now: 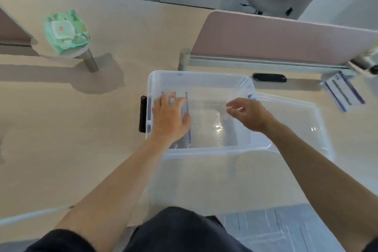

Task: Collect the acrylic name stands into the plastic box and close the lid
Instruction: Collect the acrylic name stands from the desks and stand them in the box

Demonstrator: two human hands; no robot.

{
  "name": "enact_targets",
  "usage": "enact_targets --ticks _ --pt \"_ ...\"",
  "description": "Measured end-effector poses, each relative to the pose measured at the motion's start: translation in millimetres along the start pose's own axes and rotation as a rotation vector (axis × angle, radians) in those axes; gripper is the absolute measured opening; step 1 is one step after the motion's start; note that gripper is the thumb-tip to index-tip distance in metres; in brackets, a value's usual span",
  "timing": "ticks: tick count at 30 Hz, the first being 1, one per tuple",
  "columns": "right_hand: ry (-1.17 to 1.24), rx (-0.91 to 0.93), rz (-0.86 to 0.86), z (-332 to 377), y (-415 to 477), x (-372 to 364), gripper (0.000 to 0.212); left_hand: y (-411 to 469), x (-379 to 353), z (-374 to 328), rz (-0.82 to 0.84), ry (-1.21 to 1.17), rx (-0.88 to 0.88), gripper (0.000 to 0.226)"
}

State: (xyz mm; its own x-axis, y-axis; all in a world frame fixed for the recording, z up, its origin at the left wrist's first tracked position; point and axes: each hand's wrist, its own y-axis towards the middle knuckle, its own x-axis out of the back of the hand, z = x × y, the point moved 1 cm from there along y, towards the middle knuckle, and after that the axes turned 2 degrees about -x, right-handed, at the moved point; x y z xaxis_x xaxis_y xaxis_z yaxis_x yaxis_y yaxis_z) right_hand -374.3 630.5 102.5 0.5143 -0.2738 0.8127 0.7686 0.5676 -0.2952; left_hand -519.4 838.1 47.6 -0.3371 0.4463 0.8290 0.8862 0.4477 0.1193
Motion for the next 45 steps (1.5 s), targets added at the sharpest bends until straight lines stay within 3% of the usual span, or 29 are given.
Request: enact_targets --ticks 3,7,16,21,29,35,45 --pt "-0.064 -0.102 -0.107 -9.0 -54.3 26.9 0.022 -2.1 -12.2 -39.6 0.183 -0.189 -0.129 0.028" --pt "-0.18 -0.249 -0.159 -43.6 -121.4 47.8 0.023 -10.2 -38.1 -99.7 0.41 -0.17 -0.372 0.02" --pt "-0.064 -0.519 -0.283 -174.0 -265.9 76.2 0.022 -42.1 -105.7 -252.7 0.629 -0.14 -0.663 0.026" --pt "-0.046 -0.596 -0.315 -270.3 -328.2 110.0 0.024 -57.4 -157.6 -351.4 0.818 -0.124 -0.659 0.022" --pt "-0.066 -0.582 -0.348 -401.9 -365.4 177.7 0.026 -59.6 -230.8 -466.8 0.756 -0.084 -0.56 0.018" --pt "-0.065 -0.536 -0.31 -471.5 -321.2 224.3 0.026 -32.7 -270.7 -492.2 0.755 -0.063 -0.464 0.006" --pt "-0.211 -0.516 -0.178 -556.9 -206.2 325.6 0.024 70.4 -357.6 -532.7 0.7 -0.18 -0.263 0.013"
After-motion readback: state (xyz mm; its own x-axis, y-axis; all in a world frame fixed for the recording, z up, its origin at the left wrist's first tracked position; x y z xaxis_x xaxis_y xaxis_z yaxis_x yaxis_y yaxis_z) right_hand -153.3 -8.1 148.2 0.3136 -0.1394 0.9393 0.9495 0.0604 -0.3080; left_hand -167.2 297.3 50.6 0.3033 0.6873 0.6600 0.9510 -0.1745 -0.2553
